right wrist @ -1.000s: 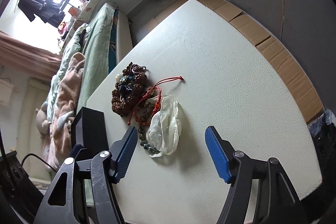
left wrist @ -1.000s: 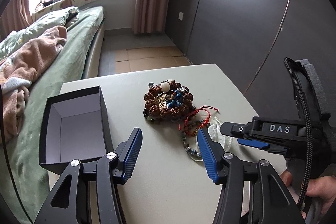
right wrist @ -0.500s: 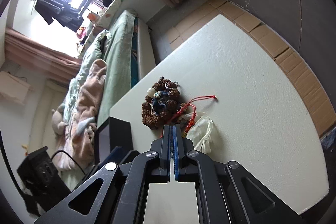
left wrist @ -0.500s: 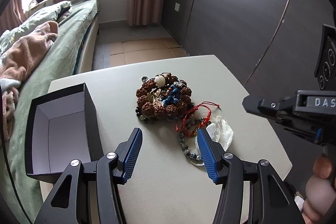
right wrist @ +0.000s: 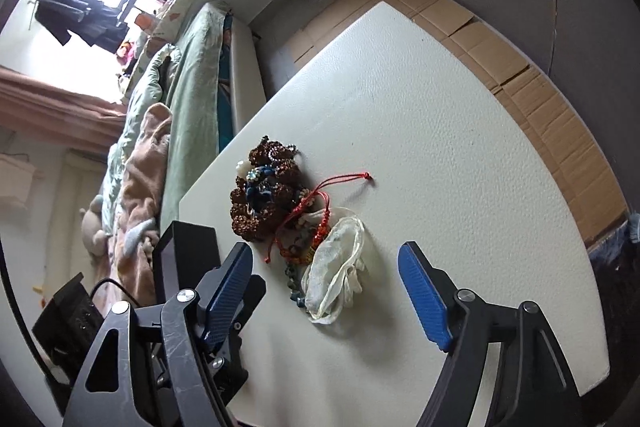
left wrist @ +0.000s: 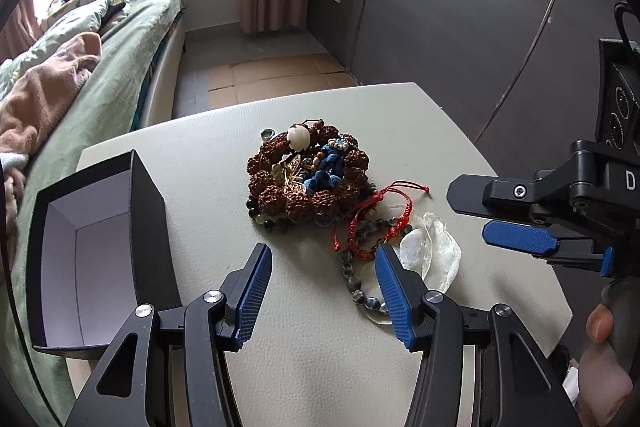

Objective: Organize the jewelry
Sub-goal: 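Lift the white pouch with the right tool while the left tool grasps the grey beaded bracelet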

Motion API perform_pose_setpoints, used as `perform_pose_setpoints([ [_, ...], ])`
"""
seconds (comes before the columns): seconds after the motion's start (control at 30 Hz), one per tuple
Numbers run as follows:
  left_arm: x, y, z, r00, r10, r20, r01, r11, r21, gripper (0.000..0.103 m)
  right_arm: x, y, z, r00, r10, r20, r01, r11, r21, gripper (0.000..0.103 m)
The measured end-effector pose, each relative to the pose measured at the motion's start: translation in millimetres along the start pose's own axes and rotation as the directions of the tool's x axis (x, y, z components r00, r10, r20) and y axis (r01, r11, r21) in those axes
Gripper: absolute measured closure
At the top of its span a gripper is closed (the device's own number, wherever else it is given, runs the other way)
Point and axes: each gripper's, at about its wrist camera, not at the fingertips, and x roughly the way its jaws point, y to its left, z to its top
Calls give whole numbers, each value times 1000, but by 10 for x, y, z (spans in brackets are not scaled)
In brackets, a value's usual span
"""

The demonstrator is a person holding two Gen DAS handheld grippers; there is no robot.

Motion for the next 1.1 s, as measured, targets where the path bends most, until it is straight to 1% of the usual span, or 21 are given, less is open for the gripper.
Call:
perform_pose_setpoints([
  [0.07, 7, -3, -4, 1000, 1, -1, -1, 1000, 2, 48, 87, -47, -8, 999, 26, -29, -26, 999, 21, 27],
  [0.1, 9, -5, -7, 1000, 3, -2, -3, 1000, 3, 48, 167, -77, -21, 998, 42, -52, -40, 998, 42, 29],
  [0.17, 17, 2, -5, 1000, 5, -4, -5, 1000, 1, 48, 293, -133, -51, 995, 51, -83, -45, 996, 77, 54],
  [0.2, 18, 7, -4, 1000, 4, -4, -4, 1000, -3, 48, 356, -194, -71, 994, 54, -95, -43, 993, 113, 85],
  [0.23, 20, 14, -7, 1000, 4, -5, -4, 1000, -7, 48, 385, -256, -83, 993, 61, -96, -47, 988, 148, 98],
  [0.3, 33, 17, -13, 1000, 3, -10, -3, 1000, -13, 48, 354, -341, -89, 994, 92, -64, -78, 978, 192, 99],
  [0.4, 57, -3, -14, 1000, -5, -15, 5, 1000, -15, 48, 173, -331, -79, 989, 146, 8, -145, 969, 200, 99],
  [0.47, 76, -44, -17, 1000, 3, -18, -3, 1000, 3, 48, 43, -292, -83, 977, 209, 49, -215, 958, 191, 99],
  [0.5, 84, -59, -18, 1000, 8, -19, -8, 1000, 11, 48, -18, -268, -87, 972, 226, 62, -234, 955, 181, 99],
  [0.57, 105, -111, -29, 1000, 11, -23, -10, 1000, 23, 48, -113, -236, -85, 969, 233, 87, -244, 955, 166, 99],
  [0.63, 139, -160, -42, 999, 17, -31, -16, 999, 39, 51, -186, -242, -78, 963, 247, 105, -262, 950, 167, 99],
  [0.67, 164, -186, -51, 999, 26, -39, -24, 998, 49, 54, -222, -253, -73, 963, 246, 113, -263, 950, 167, 99],
  [0.73, 223, -216, -69, 997, 48, -57, -45, 997, 65, 55, -288, -256, -58, 964, 232, 128, -251, 954, 162, 99],
  [0.83, 328, -226, -105, 992, 78, -97, -71, 995, 68, 57, -352, -291, -31, 962, 237, 137, -258, 953, 162, 99],
  [0.93, 315, -258, -137, 992, 100, -79, -93, 992, 89, 60, -411, -287, -50, 964, 226, 142, -247, 957, 152, 99],
  [0.97, 303, -270, -150, 993, 95, -74, -88, 991, 96, 69, -420, -280, -59, 964, 225, 142, -246, 958, 149, 99],
  [1.0, 288, -283, -168, 993, 93, -72, -85, 991, 101, 86, -425, -282, -68, 963, 227, 142, -247, 958, 148, 99],
  [1.07, 253, -291, -209, 992, 104, -74, -96, 990, 107, 93, -438, -292, -95, 963, 230, 140, -250, 957, 149, 99],
  [1.1, 238, -286, -227, 992, 103, -77, -95, 990, 101, 94, -447, -310, -102, 964, 228, 139, -248, 957, 150, 99],
])
